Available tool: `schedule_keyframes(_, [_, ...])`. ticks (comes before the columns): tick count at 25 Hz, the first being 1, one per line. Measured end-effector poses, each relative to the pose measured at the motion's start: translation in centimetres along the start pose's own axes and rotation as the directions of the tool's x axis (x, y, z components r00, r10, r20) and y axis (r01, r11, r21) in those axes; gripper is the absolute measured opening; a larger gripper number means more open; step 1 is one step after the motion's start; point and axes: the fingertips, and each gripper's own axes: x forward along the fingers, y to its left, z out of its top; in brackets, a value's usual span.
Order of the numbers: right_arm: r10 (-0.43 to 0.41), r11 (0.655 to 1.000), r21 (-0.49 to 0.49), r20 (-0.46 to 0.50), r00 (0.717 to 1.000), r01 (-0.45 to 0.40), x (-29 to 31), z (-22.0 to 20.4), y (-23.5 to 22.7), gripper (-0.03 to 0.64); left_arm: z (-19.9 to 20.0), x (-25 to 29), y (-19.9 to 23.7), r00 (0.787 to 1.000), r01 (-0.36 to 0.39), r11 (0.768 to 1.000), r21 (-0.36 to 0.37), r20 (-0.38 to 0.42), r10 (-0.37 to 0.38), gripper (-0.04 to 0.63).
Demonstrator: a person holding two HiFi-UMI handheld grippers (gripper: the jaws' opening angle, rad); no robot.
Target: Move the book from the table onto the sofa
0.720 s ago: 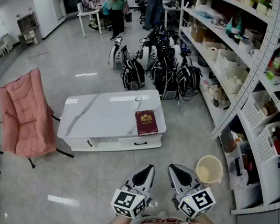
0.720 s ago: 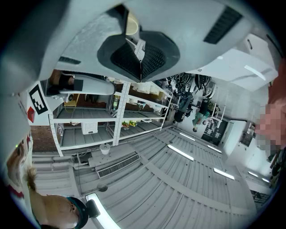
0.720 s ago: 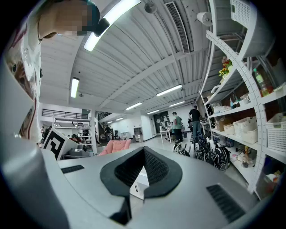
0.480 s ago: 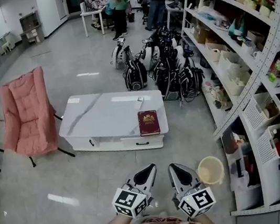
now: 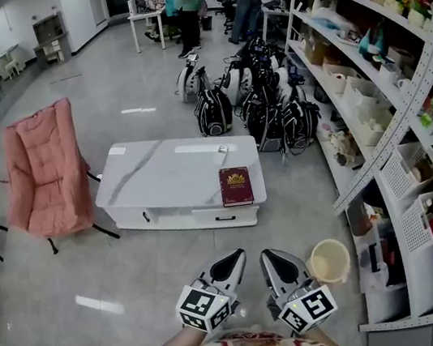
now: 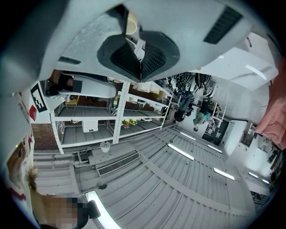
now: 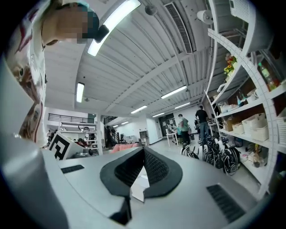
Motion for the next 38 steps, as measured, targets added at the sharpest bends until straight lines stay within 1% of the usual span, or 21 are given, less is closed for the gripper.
schedule_keyframes(2, [0.006, 1.000, 0.003, 0.003, 1.000, -0.006, 0.5, -0.2, 0.5, 0.000, 0.1, -0.4, 0.6, 1.000, 0.002, 1.000, -0.001, 0.002, -0.002, 0.008])
schedule_keyframes(5, [-0.011, 1.000, -0.011, -0.004, 1.000, 0.011, 1.2, -0.6, 1.2, 0.000, 0.2, -1.2, 1.6, 1.000, 0.001, 1.000, -0.005, 0.006, -0.001, 0.008])
schedule_keyframes(10, [-0.051, 0.999, 0.002, 0.018, 0.999, 0.051, 1.8, -1.0, 2.1, 0.000, 0.1, -2.2, 2.9, 1.000, 0.017, 1.000, -0.010, 0.010, -0.017, 0.008])
schedule_keyframes(13, [-0.058, 0.998, 0.003, -0.009, 0.998, 0.058, 2.1, -2.3, 2.7, 0.000, -0.7, -2.3, 4.0, 1.000, 0.013, 0.999, -0.030, -0.008, -0.013, 0.008])
schedule_keyframes(15, [-0.068, 0.998, 0.009, -0.029, 0.997, 0.069, 2.2, -2.8, 2.5, 0.000, -1.0, -2.2, 4.8, 1.000, 0.008, 0.999, -0.041, -0.016, -0.008, 0.008])
schedule_keyframes(19, [-0.098, 0.995, 0.016, -0.015, 0.995, 0.098, 3.3, -2.5, 0.7, 0.000, -0.8, -0.9, 5.9, 1.000, 0.011, 0.999, -0.047, -0.009, -0.012, 0.008])
schedule_keyframes(24, [-0.083, 0.996, 0.028, -0.007, 0.997, 0.083, 6.1, -2.3, -2.3, 0.000, -0.6, 2.3, 7.5, 1.000, 0.012, 0.999, -0.033, -0.024, -0.012, 0.008])
schedule_keyframes(28, [-0.051, 0.998, 0.035, -0.005, 0.999, 0.051, 9.7, -1.9, -6.2, 0.000, 0.1, 6.9, 10.1, 1.000, -0.012, 1.000, -0.029, -0.024, 0.011, 0.008])
schedule_keyframes(33, [-0.023, 0.999, 0.023, 0.002, 1.000, 0.023, 14.4, 0.0, -13.4, 0.000, 1.9, 14.7, 13.3, 0.999, -0.035, 0.999, -0.017, -0.006, 0.035, 0.008])
schedule_keyframes(38, [-0.007, 1.000, 0.000, 0.013, 1.000, 0.007, 18.1, 2.2, -20.9, 0.000, 4.5, 22.4, 15.7, 0.997, -0.051, 0.999, -0.009, 0.049, 0.051, 0.008])
